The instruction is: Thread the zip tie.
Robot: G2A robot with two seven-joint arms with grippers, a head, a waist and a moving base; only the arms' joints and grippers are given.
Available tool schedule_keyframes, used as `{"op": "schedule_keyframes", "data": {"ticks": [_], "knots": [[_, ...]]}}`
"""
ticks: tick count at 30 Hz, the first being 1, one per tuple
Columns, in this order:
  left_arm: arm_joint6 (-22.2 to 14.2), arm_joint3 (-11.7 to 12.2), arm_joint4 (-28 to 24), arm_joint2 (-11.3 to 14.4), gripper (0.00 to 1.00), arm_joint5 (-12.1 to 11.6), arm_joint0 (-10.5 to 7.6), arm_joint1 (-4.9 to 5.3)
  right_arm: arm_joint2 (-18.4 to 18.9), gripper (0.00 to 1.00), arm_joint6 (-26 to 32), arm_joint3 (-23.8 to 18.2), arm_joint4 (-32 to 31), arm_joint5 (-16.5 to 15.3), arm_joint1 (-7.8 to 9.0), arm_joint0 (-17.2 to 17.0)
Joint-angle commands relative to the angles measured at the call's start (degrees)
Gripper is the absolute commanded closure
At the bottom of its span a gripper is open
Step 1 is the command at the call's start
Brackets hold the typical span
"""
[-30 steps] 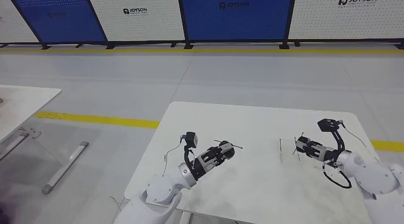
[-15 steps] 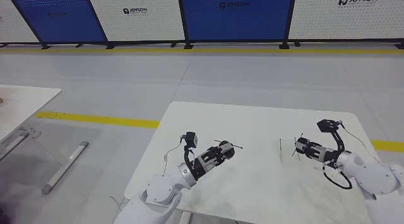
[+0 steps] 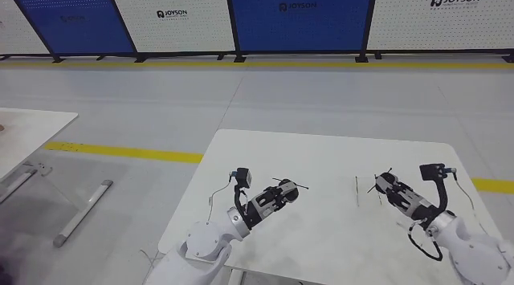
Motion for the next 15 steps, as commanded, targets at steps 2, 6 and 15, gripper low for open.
{"op": "schedule_keyframes", "data": {"ticks": [2, 6, 15], "knots": [[0.0, 0.0, 0.0, 0.0, 1.00, 0.0, 0.00, 0.00, -0.1, 1.00, 0.1, 0.1, 0.0, 0.0, -0.01, 0.0], [0.0, 0.0, 0.0, 0.0, 1.00, 0.0, 0.00, 0.00, -0.1, 1.00, 0.1, 0.1, 0.0, 0.0, -0.01, 0.0], [0.5, -0.1, 0.5, 0.1, 1.00, 0.0, -0.12, -0.02, -0.1, 1.00, 0.1, 0.1, 0.0, 0.0, -0.01, 0.0]]}}
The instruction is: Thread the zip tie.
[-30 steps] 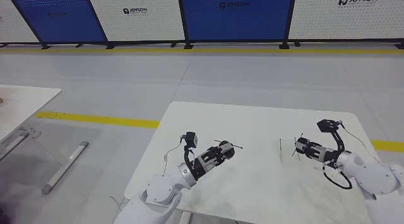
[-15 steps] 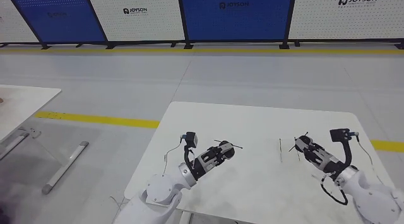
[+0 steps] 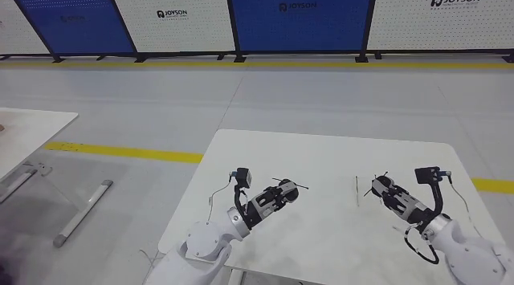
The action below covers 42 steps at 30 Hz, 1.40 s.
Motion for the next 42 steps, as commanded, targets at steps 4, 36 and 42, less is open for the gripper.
{"op": "schedule_keyframes", "data": {"ticks": [4, 36, 42], "knots": [[6.4, -0.8, 7.3, 2.4, 1.00, -0.4, -0.89, -0.37, 0.0, 1.00, 0.0, 0.0, 0.0, 0.0, 0.00, 0.0], [18.7, 5.2, 17.4, 10.9, 1.00, 0.5, -4.40, -2.24, -4.3, 1.00, -16.2, -6.6, 0.7, -0.1, -0.83, -6.1], [18.7, 5.2, 17.4, 10.9, 1.00, 0.5, -4.40, -2.24, -4.3, 1.00, -16.2, -6.6, 0.7, -0.1, -0.83, -6.1]]}}
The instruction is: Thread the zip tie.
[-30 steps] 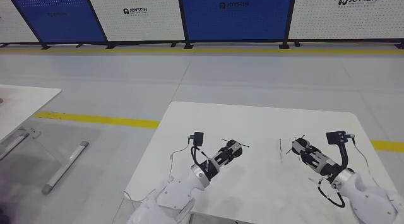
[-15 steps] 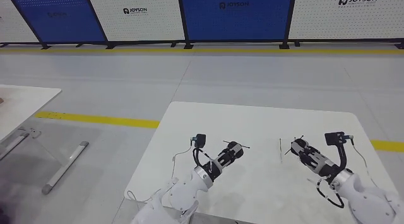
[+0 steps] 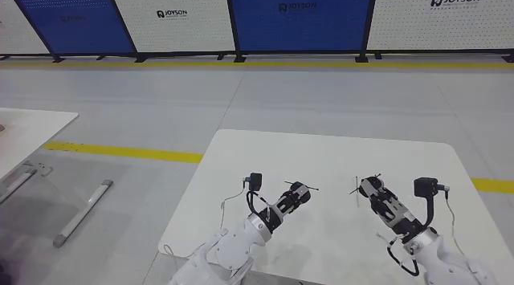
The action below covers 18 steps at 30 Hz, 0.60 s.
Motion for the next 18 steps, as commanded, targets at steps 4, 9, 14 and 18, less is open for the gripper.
{"op": "schedule_keyframes", "data": {"ticks": [4, 9, 14, 18], "knots": [[0.0, 0.0, 0.0, 0.0, 1.00, 0.0, 0.00, 0.00, 0.0, 1.00, 0.0, 0.0, 0.0, 0.0, 0.00, 0.0], [0.0, 0.0, 0.0, 0.0, 1.00, 0.0, 0.00, 0.00, -1.7, 1.00, -10.1, -1.1, -3.6, 3.4, -0.84, -1.9], [0.0, 0.0, 0.0, 0.0, 1.00, 0.0, 0.00, 0.00, -6.5, 1.00, -23.3, -1.8, -14.2, 11.1, -2.29, -3.0], [0.0, 0.0, 0.0, 0.0, 1.00, 0.0, 0.00, 0.00, -9.1, 1.00, -26.5, -1.2, -18.3, 14.8, -2.95, -2.6]]}}
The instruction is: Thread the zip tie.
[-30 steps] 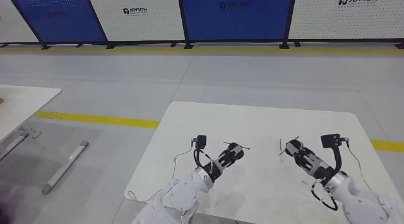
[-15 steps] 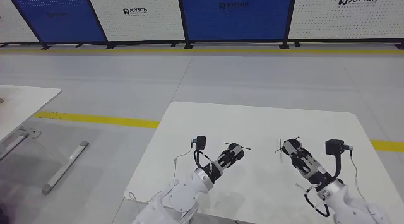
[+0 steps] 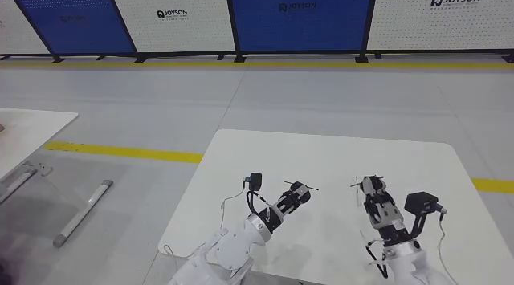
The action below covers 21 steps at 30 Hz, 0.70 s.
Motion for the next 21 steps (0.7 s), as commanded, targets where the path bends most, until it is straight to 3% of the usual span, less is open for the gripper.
{"op": "schedule_keyframes", "data": {"ticks": [1, 10, 16, 21], "knots": [[0.0, 0.0, 0.0, 0.0, 1.00, 0.0, 0.00, 0.00, 0.1, 1.00, 0.2, 0.0, 0.2, -0.1, 0.02, 0.0], [0.0, 0.0, 0.0, 0.0, 1.00, 0.0, 0.00, 0.00, 0.1, 1.00, 0.2, 0.0, 0.2, -0.1, 0.02, 0.0], [6.5, 1.1, 6.7, 2.1, 1.00, 1.2, -0.69, -0.56, 0.1, 1.00, 0.2, 0.0, 0.2, -0.1, 0.02, 0.0], [6.9, 1.3, 6.8, 2.4, 1.00, 1.2, -0.84, -0.66, 0.1, 1.00, 0.2, 0.0, 0.2, -0.1, 0.02, 0.0]]}}
